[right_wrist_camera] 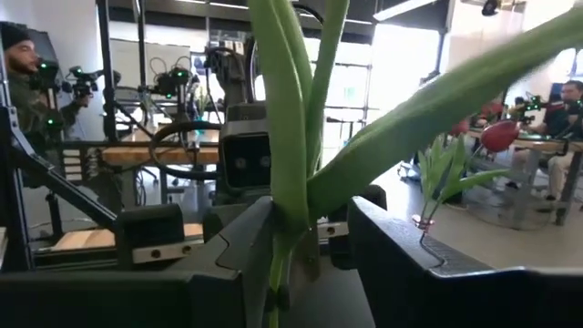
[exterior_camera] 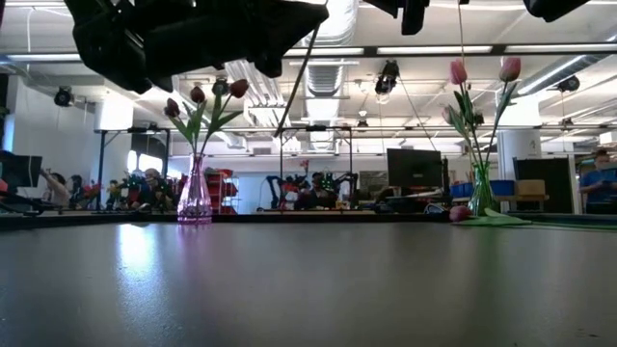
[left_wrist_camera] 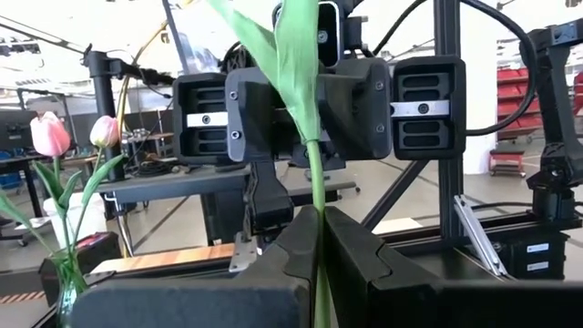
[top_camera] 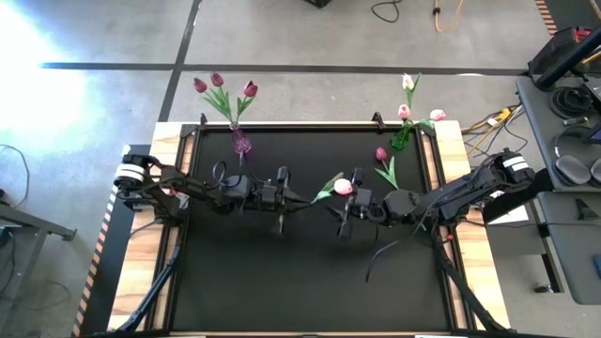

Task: Sort flowers into vase by color
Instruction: Put the pink flower into the green vase

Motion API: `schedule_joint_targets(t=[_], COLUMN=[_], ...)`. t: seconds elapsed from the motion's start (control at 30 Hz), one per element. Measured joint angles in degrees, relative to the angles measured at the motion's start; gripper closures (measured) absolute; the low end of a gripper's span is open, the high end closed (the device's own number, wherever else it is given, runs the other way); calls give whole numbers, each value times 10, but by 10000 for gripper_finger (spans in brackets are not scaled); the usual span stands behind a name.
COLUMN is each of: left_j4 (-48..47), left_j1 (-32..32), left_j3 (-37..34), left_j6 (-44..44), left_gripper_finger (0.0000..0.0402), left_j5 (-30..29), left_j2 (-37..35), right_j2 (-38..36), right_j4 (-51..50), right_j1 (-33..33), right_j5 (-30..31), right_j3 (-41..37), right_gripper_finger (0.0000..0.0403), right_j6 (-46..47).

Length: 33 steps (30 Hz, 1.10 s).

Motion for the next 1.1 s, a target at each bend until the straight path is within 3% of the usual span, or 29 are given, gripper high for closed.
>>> schedule_joint_targets(t=[0.2,0.43,0.6,0.7,0.83,1.1], left_j4=[-3,-22,-23,-26,-23,84], left_j1=[0,0,3,3,3,3], left_j3=[0,0,-10,-30,-72,-179], left_j6=[0,0,0,0,-1,-22], left_gripper_finger=[401,383,349,322,287,245], left_j5=[1,-4,-8,-42,-81,-84], left_j2=[0,-1,-1,-3,-18,-37], right_j2=[0,0,-3,-18,-55,-155], right_j4=[-4,-7,-13,-42,-117,-244], right_j1=[0,-6,-6,-6,-6,-6], right_j5=[-13,-20,-19,-11,87,304], right_j3=[0,4,16,28,47,68], right_gripper_finger=[279,383,388,389,390,390], right_j6=[-15,-34,-60,-78,-113,-185])
